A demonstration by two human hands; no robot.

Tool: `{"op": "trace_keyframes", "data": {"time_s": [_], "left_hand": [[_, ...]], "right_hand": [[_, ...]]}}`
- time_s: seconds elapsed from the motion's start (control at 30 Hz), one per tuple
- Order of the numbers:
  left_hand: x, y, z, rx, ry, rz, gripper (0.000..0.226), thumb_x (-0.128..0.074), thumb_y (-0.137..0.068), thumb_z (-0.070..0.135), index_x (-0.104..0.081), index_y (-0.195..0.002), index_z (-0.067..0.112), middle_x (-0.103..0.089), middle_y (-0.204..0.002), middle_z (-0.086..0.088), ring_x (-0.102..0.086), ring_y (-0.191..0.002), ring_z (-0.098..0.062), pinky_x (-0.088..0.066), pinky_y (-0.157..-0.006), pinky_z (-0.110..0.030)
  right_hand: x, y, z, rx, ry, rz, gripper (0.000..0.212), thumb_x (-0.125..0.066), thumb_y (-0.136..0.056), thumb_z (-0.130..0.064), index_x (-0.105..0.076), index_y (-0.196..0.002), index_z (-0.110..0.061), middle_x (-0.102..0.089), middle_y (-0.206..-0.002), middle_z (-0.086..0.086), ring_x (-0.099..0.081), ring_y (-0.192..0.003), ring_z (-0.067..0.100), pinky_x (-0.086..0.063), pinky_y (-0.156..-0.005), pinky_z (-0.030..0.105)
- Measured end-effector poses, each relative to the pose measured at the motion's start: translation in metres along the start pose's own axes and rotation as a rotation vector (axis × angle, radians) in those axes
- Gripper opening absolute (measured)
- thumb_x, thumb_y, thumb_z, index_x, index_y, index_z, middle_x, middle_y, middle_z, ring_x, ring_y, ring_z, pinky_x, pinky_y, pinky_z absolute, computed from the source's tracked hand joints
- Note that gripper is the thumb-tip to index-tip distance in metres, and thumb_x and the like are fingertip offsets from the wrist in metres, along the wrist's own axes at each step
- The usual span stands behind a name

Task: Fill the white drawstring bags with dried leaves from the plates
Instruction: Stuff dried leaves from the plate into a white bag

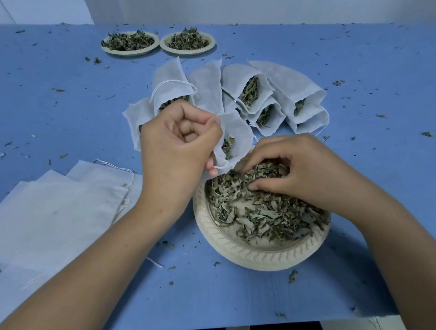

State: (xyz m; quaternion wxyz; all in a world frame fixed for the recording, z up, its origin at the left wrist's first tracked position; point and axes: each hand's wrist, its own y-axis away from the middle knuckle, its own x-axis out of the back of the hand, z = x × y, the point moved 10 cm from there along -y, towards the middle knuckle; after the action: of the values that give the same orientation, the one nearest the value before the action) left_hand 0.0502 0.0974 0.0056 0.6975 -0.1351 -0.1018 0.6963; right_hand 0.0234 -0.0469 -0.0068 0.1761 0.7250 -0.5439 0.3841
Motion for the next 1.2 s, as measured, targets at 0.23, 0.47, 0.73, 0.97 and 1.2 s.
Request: {"op": "trace_keyframes", "data": {"time_s": [0.23,0.47,0.73,0.97,1.2], "left_hand": [[-0.003,0.0,-0.007,0.047,0.029,-0.037,0.019,-0.064,-0.089,0.0,-0.06,-0.074,0.011,-0.054,-0.046,0.009,-0.045,-0.034,-0.003,-0.043,-0.036,-0.018],[-0.019,0.006,-0.002,-0.02,0.028,-0.143,0.021,-0.065,-0.088,-0.002,-0.062,-0.074,0.013,-0.057,-0.049,0.001,-0.046,-0.033,-0.004,-0.044,-0.036,-0.017],[-0.016,0.009,0.002,-0.083,-0.07,-0.077,0.02,-0.067,-0.088,0.002,-0.06,-0.074,0.015,-0.058,-0.048,0.006,-0.05,-0.034,-0.005,-0.046,-0.035,-0.021],[-0.024,0.016,0.008,-0.138,-0.054,-0.138,0.017,-0.067,-0.087,0.003,-0.06,-0.077,0.014,-0.062,-0.059,-0.005,-0.052,-0.035,-0.009,-0.045,-0.036,-0.022],[-0.015,0.01,0.005,-0.082,-0.031,-0.069,0.017,-0.066,-0.088,0.002,-0.06,-0.076,0.012,-0.058,-0.047,0.007,-0.048,-0.033,-0.005,-0.045,-0.034,-0.023]], "right_hand": [[0.059,0.018,-0.015,0.257,-0.479,0.407,0.016,-0.08,-0.073,-0.01,-0.074,-0.089,-0.011,-0.074,-0.085,-0.008,-0.07,-0.078,0.015,-0.055,-0.073,0.026],[0.039,0.017,-0.031,0.305,0.024,0.522,0.023,-0.077,-0.075,0.004,-0.074,-0.094,-0.008,-0.071,-0.085,0.0,-0.065,-0.079,0.012,-0.049,-0.076,0.018],[0.031,0.014,-0.028,0.291,-0.094,0.372,0.038,-0.083,-0.072,-0.01,-0.065,-0.105,-0.005,-0.062,-0.103,0.005,-0.061,-0.095,0.015,-0.051,-0.081,0.019],[0.026,0.02,-0.044,0.373,0.132,0.526,0.008,-0.072,-0.077,0.009,-0.071,-0.077,0.001,-0.065,-0.076,0.009,-0.06,-0.07,0.014,-0.049,-0.067,0.018],[0.033,0.024,-0.048,0.434,0.081,0.482,0.017,-0.078,-0.08,-0.001,-0.07,-0.095,0.0,-0.066,-0.095,0.009,-0.064,-0.085,0.015,-0.053,-0.076,0.022]]}}
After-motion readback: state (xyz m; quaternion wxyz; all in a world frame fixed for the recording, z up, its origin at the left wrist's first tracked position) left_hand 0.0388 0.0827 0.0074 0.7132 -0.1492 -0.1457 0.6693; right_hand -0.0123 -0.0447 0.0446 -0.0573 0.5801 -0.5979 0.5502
